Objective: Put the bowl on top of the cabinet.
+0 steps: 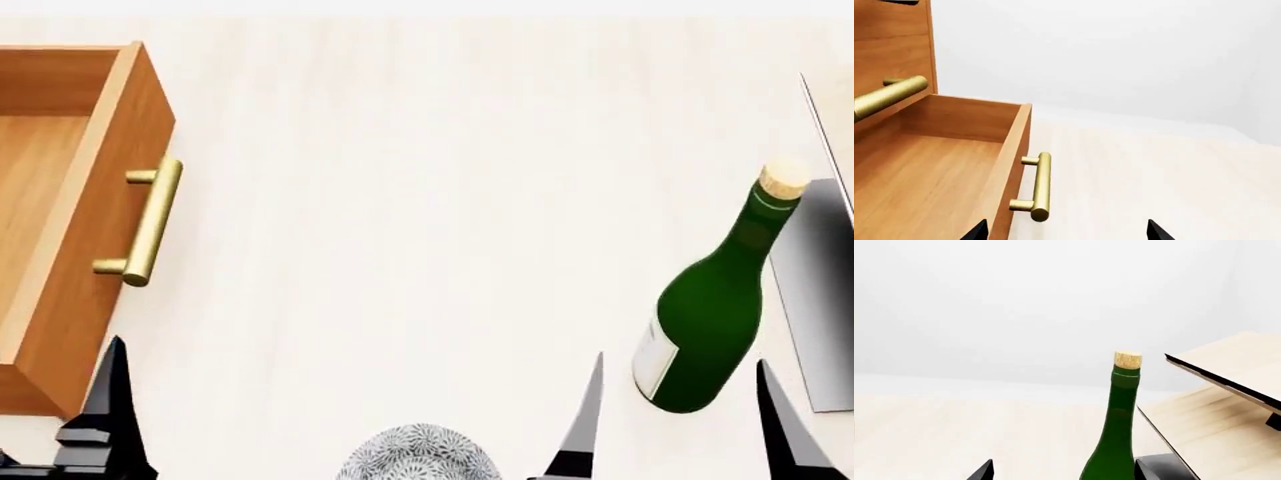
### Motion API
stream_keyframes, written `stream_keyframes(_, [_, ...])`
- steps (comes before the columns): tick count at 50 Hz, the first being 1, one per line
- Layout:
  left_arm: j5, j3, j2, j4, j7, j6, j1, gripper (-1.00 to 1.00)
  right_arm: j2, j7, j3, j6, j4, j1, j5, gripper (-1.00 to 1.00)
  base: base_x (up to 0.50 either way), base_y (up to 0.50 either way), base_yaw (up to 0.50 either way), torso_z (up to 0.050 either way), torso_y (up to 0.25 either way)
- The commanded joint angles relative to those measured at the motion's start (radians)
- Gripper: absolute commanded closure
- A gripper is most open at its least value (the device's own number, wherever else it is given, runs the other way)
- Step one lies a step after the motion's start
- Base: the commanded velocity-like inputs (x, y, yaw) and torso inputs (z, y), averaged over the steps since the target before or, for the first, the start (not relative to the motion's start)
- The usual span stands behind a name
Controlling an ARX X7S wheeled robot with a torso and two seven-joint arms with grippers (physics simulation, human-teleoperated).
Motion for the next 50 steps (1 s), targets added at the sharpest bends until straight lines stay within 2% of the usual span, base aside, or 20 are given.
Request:
stream_keyframes(1, [-0.037, 0.014, -0.053, 0.057, -0.021, -0.143, -0.058, -1.0, 0.016, 0.005, 0.018, -0.003, -0.01, -0.011, 0.016, -1.0, 0.0, 0.0, 0.0, 0.0, 0.0])
stream_keyframes(6, [-0.113, 0.065, -0.14, 0.144, 0.027, -0.306, -0.133, -1.0, 0.026, 0.008, 0.03, 0.005, -0.019, -0.017, 0.023, -1.0, 0.0, 0.0, 0.0, 0.0, 0.0])
stream_keyframes(9, [-0.082, 0.151, -0.193, 0.183, 0.076, -0.349, -0.182, -1.0, 0.03, 0.009, 0.036, 0.01, -0.022, -0.019, 0.029, -1.0, 0.0, 0.0, 0.0, 0.0, 0.0])
stream_keyframes(14, [-0.054, 0.24, -0.218, 0.186, 0.087, -0.463, -0.302, -1.0, 0.036, 0.011, 0.04, 0.011, -0.024, -0.023, 0.028, -1.0, 0.0, 0.0, 0.0, 0.0, 0.0])
stream_keyframes(20, [-0.059, 0.357, -0.251, 0.165, 0.17, -0.582, -0.437, -1.0, 0.049, 0.013, 0.04, 0.013, -0.041, -0.037, 0.017, -1.0, 0.0, 0.0, 0.0, 0.0, 0.0])
stream_keyframes(27, [-0.098, 0.474, -0.252, 0.129, 0.254, -0.773, -0.605, -1.0, 0.051, 0.01, 0.028, 0.007, -0.023, -0.036, 0.013, -1.0, 0.0, 0.0, 0.0, 0.0, 0.0])
stream_keyframes(36, [-0.126, 0.606, -0.247, 0.084, 0.344, -0.903, -0.714, -1.0, 0.059, 0.009, 0.033, -0.001, -0.023, -0.047, 0.017, -1.0, 0.0, 0.0, 0.0, 0.0, 0.0])
stream_keyframes(40, [-0.104, 0.669, -0.25, 0.07, 0.353, -0.927, -0.747, -1.0, 0.061, 0.01, 0.031, -0.001, -0.022, -0.047, 0.016, -1.0, 0.0, 0.0, 0.0, 0.0, 0.0])
stream_keyframes(50, [-0.123, 0.719, -0.245, 0.054, 0.398, -0.95, -0.777, -1.0, 0.065, 0.008, 0.026, -0.017, -0.016, -0.057, 0.014, -1.0, 0.0, 0.0, 0.0, 0.0, 0.0])
